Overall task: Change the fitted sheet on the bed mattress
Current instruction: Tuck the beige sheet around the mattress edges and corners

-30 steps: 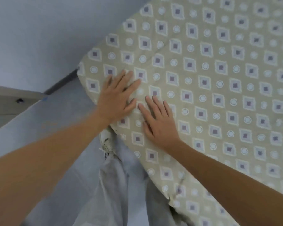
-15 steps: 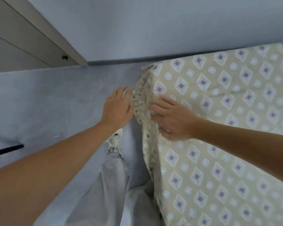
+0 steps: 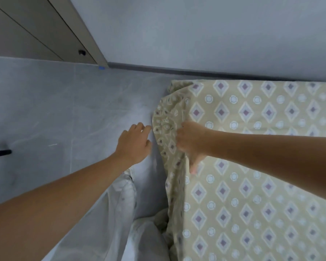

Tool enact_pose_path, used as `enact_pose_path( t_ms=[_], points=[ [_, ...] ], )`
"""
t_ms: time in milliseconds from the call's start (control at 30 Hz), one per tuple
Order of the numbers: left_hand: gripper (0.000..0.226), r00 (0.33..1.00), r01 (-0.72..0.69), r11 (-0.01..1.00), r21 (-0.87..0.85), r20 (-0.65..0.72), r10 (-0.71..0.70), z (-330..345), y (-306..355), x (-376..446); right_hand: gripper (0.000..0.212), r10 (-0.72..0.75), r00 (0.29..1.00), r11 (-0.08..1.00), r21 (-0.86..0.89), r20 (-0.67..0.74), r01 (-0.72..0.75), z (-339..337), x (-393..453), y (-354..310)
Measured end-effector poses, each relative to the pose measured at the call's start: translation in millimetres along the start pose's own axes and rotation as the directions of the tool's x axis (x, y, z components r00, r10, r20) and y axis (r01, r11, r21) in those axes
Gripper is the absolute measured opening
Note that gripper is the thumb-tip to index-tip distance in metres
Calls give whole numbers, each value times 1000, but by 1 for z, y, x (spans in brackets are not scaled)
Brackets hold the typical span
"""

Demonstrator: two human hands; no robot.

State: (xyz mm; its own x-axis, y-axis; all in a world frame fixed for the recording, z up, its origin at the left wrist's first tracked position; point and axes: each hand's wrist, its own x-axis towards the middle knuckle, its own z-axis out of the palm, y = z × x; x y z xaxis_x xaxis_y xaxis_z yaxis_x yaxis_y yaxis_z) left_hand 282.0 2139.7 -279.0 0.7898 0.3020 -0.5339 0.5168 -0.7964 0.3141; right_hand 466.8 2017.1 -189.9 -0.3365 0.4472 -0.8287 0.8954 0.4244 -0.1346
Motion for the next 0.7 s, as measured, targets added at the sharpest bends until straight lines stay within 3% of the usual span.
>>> enact_pose_path(
  t_ms=[167, 300, 367, 433, 500, 567, 633, 700],
  points=[
    [47, 998, 19, 995, -102, 55, -13, 4, 12, 12, 91, -25, 1000, 996, 83, 2, 25, -9, 1, 4],
    [49, 973, 190, 942, -276, 180, -144, 23, 23, 19, 86, 7, 999, 997, 76, -33, -5, -19, -25, -5],
    [62, 896, 382, 830, -406, 385, -224, 38, 33, 24, 78, 1, 998, 996, 86, -59, 5, -28, -47, -12],
    [84, 753, 615, 563, -552, 622, -213, 50, 48, 31, 67, -3, 993, 994, 110, -115, 16, -35, -67, -17],
    [92, 661, 733, 332, -594, 736, -143, 57, 63, 39, 59, 19, 984, 992, 124, -177, 4, -40, -79, -21],
    [94, 657, 748, 255, -613, 738, -152, 60, 75, 49, 54, 29, 982, 991, 136, -187, -3, -40, -84, -23],
    [92, 697, 717, 210, -664, 693, -187, 60, 81, 61, 52, 27, 977, 992, 125, -210, -1, -37, -82, -24],
    [90, 737, 676, 192, -711, 651, -182, 56, 77, 75, 71, 47, 955, 992, 124, -293, -11, -31, -81, -21]
  ],
)
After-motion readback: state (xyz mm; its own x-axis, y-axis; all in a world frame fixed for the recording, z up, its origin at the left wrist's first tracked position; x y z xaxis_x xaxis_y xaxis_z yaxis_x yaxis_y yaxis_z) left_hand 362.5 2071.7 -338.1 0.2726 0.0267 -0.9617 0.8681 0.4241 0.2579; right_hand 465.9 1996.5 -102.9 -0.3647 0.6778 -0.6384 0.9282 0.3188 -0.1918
